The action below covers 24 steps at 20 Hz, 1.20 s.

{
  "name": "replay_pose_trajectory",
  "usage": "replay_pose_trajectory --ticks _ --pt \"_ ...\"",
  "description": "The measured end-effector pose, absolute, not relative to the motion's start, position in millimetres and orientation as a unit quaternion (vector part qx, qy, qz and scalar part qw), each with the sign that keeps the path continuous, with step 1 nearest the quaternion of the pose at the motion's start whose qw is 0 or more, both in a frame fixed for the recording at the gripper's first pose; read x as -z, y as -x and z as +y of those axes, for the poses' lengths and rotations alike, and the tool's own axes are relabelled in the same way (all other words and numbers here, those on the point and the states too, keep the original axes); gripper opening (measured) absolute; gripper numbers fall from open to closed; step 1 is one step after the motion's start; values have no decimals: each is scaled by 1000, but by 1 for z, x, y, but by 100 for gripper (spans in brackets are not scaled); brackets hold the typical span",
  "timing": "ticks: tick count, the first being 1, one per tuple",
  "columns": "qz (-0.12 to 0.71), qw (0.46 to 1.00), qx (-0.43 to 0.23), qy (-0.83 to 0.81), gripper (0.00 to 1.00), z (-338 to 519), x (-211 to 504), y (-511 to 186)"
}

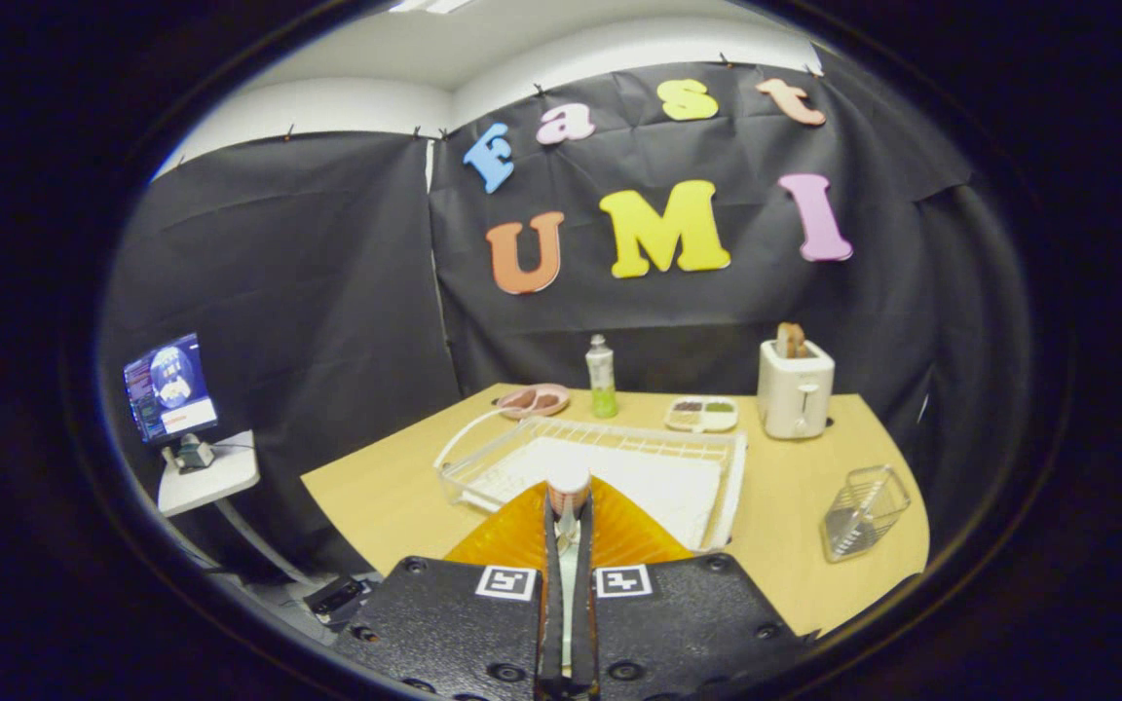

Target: Take the plate from the dish rack, then take the spoon from the basket and place it into the plate.

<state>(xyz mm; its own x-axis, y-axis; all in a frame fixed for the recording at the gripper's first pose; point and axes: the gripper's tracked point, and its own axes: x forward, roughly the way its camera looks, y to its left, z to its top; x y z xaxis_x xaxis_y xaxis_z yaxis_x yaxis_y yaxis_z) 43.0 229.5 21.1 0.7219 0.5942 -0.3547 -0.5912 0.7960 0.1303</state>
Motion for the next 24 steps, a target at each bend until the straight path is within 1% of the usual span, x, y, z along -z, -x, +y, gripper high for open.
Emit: replay_pose_trajectory --ticks 5,9,14,17,18,20,21,22,24 --pt "262 906 -332 14 9 256 28 -37" --pt "282 901 -331 15 9 264 43 -39" --pt "313 883 -348 -15 12 278 57 -38" --pt "320 885 -339 -19 18 275 58 -42" --pt "319 886 -336 -18 18 274 57 -42" --pt "316 889 -330 -20 28 270 56 -45" --pt "315 890 -328 -24 39 268 55 -46" --pt "311 893 -325 -28 45 265 53 -47" --pt "297 903 -310 -30 62 256 47 -52"
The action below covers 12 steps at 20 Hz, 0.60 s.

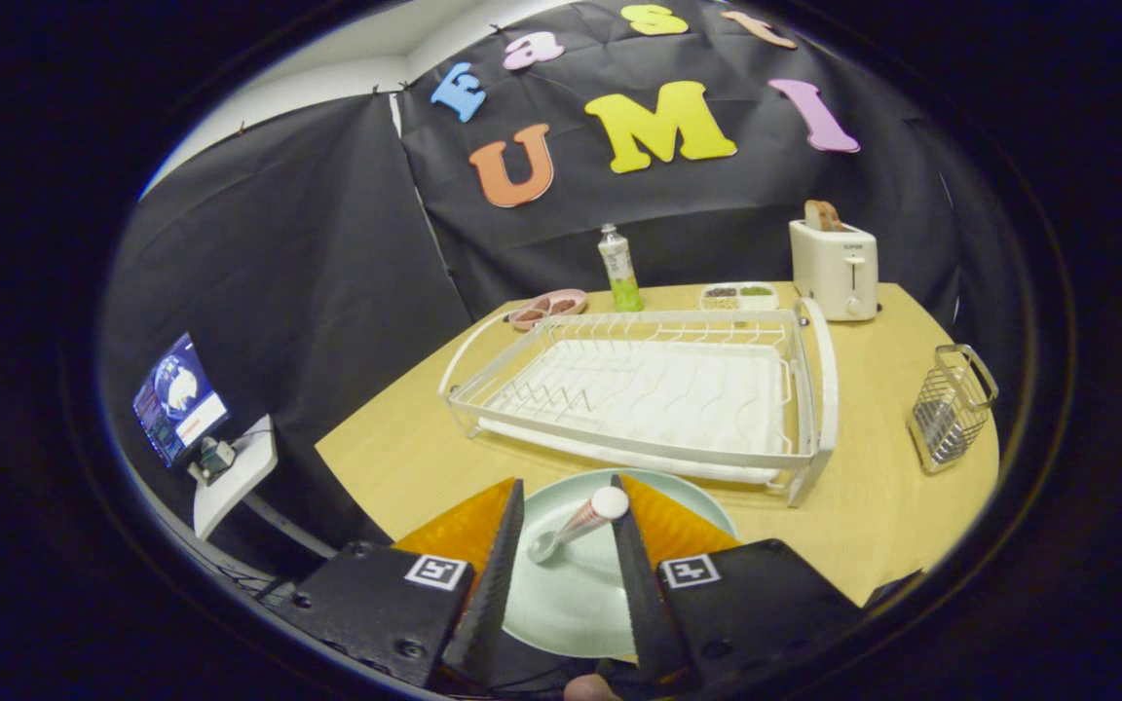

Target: Take the plate from the dish rack, then take the spoon from the basket and place it into the plate.

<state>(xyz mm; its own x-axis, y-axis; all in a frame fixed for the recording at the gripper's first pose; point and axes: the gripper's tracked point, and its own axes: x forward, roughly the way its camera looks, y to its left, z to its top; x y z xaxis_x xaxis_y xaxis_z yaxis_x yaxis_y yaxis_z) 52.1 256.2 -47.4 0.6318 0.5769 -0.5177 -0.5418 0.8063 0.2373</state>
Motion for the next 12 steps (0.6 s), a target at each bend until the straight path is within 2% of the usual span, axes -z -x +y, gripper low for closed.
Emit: replay_pose_trajectory --ticks 1,3,7,12 --pt "288 908 -303 -27 71 251 43 -55" --pt "268 920 -286 -21 81 242 37 -59" --pt "218 943 -252 -3 98 226 17 -63" --pt "134 970 -204 11 100 196 -19 -60"
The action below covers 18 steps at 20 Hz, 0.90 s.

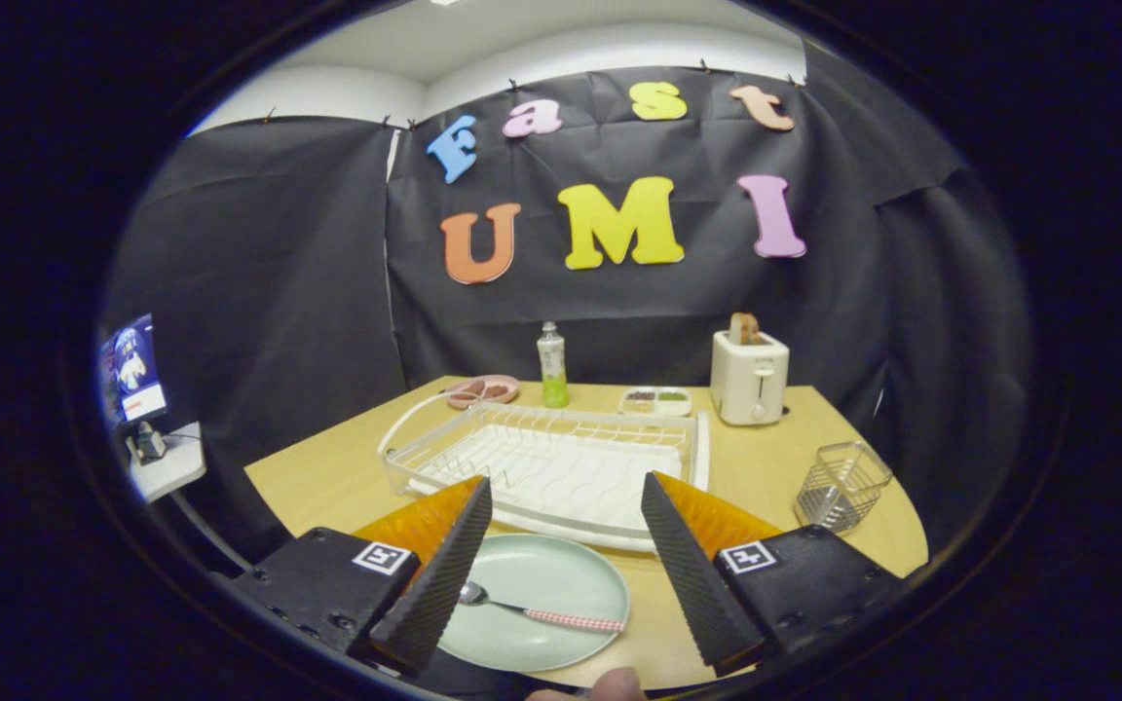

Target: Take the plate from the dish rack, then take the spoon from the basket and place it into the plate.

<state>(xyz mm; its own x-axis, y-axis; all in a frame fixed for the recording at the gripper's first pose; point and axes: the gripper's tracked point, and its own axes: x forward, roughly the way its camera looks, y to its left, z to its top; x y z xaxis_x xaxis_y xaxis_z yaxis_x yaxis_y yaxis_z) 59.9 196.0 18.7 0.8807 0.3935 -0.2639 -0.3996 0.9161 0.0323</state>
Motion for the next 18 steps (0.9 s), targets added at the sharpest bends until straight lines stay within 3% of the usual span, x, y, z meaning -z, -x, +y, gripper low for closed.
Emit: replay_pose_trajectory --ticks 7,18 --pt "52 991 -125 2 100 138 -40 -29" --pt "-14 997 -70 -2 100 68 -37 35"
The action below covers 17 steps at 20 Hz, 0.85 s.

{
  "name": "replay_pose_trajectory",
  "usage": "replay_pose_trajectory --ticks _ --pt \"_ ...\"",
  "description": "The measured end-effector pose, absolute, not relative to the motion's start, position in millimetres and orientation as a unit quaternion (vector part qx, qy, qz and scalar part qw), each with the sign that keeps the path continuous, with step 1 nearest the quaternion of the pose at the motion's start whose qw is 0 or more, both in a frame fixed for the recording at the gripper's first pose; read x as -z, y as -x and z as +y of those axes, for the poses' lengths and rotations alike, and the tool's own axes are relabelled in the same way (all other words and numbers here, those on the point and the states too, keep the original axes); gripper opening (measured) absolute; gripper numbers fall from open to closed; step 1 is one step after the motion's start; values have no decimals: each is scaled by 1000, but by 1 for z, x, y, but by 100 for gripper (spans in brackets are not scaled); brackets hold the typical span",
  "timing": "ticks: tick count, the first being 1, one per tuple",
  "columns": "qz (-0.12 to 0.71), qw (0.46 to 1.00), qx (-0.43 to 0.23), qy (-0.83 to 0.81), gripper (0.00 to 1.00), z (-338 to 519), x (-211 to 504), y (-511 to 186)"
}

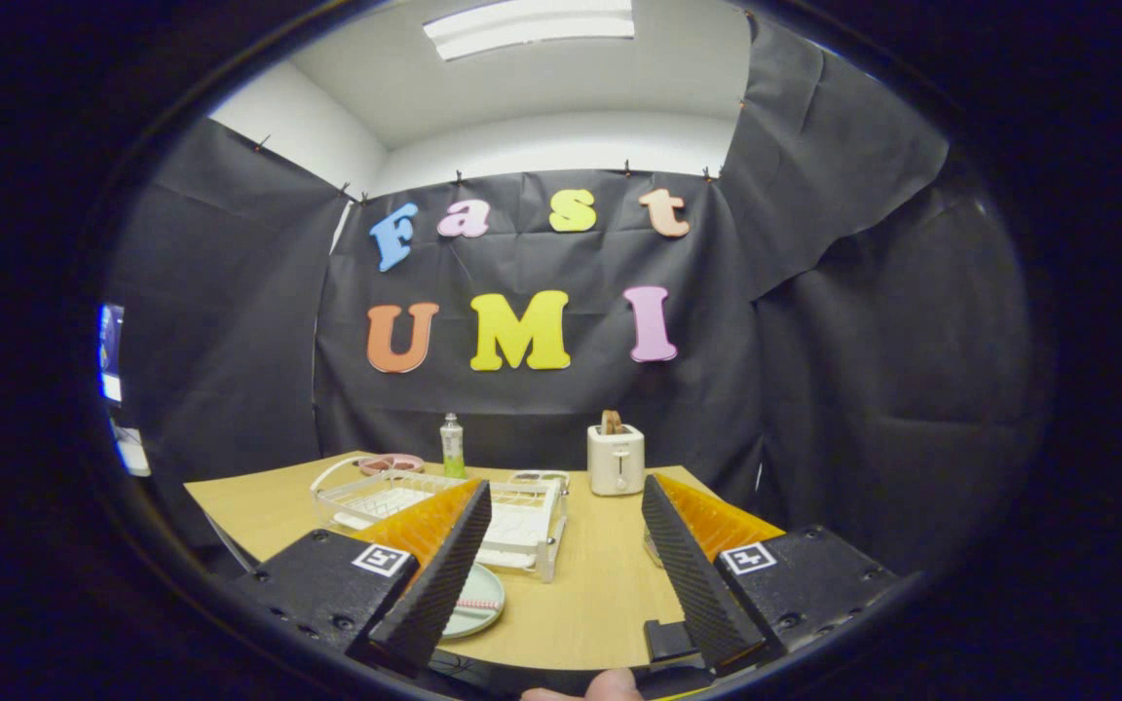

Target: Take the plate from the dish rack, then take the spoon from the basket and place it into the plate.

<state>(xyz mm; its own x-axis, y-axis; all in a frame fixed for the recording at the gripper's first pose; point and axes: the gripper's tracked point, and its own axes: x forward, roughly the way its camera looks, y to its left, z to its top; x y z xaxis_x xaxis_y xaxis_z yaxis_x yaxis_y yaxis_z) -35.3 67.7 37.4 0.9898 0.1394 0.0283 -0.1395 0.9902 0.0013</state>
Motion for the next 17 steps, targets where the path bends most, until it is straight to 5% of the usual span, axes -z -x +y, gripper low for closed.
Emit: replay_pose_trajectory --ticks 17 --pt "2 997 -76 -25 100 48 -36 62"
